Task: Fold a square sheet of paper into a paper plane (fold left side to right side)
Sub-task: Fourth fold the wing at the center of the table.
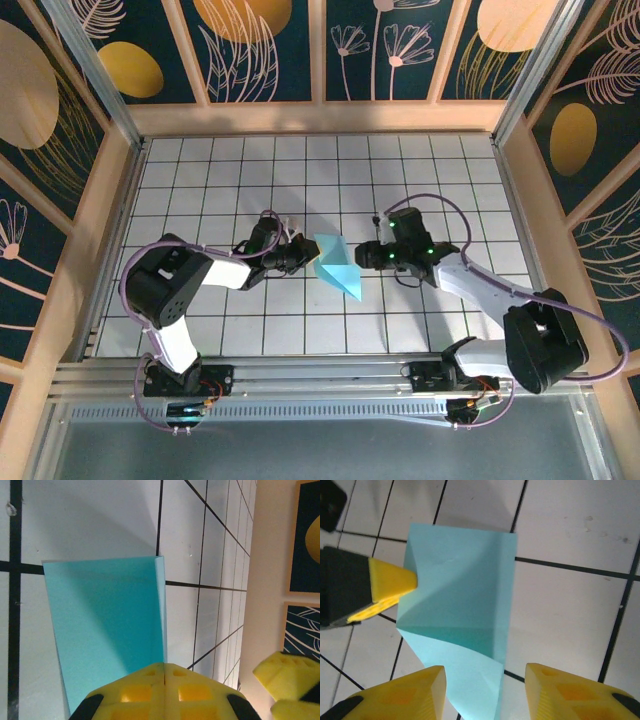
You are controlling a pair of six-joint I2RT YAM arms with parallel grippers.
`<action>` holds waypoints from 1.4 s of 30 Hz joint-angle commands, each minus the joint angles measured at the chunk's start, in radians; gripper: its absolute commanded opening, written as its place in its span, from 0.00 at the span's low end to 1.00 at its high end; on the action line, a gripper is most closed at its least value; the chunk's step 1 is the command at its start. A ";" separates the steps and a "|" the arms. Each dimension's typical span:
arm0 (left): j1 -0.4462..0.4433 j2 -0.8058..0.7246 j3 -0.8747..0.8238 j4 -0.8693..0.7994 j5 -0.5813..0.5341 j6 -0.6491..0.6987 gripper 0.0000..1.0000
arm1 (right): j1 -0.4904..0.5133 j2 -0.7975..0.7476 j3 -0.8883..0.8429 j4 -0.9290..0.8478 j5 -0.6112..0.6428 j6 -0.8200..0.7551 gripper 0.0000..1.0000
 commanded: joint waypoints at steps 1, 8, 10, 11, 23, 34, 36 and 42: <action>0.001 -0.056 0.039 -0.067 -0.012 0.027 0.00 | 0.143 0.006 0.071 -0.131 0.293 0.023 0.40; 0.001 -0.062 0.058 -0.104 -0.011 0.034 0.00 | 0.418 0.239 0.223 -0.272 0.590 0.224 0.37; 0.000 -0.062 0.056 -0.106 -0.015 0.032 0.00 | 0.464 0.306 0.265 -0.320 0.633 0.276 0.38; 0.001 -0.063 0.057 -0.107 -0.016 0.032 0.00 | 0.486 0.332 0.285 -0.346 0.653 0.305 0.38; 0.002 -0.062 0.058 -0.130 -0.023 0.044 0.00 | 0.563 0.466 0.336 -0.483 0.801 0.470 0.37; 0.001 -0.062 0.060 -0.132 -0.022 0.045 0.00 | 0.566 0.482 0.338 -0.456 0.804 0.443 0.28; 0.000 -0.062 0.061 -0.135 -0.023 0.047 0.00 | 0.566 0.487 0.340 -0.453 0.806 0.439 0.26; 0.000 -0.062 0.064 -0.142 -0.021 0.050 0.00 | 0.567 0.496 0.337 -0.444 0.800 0.429 0.19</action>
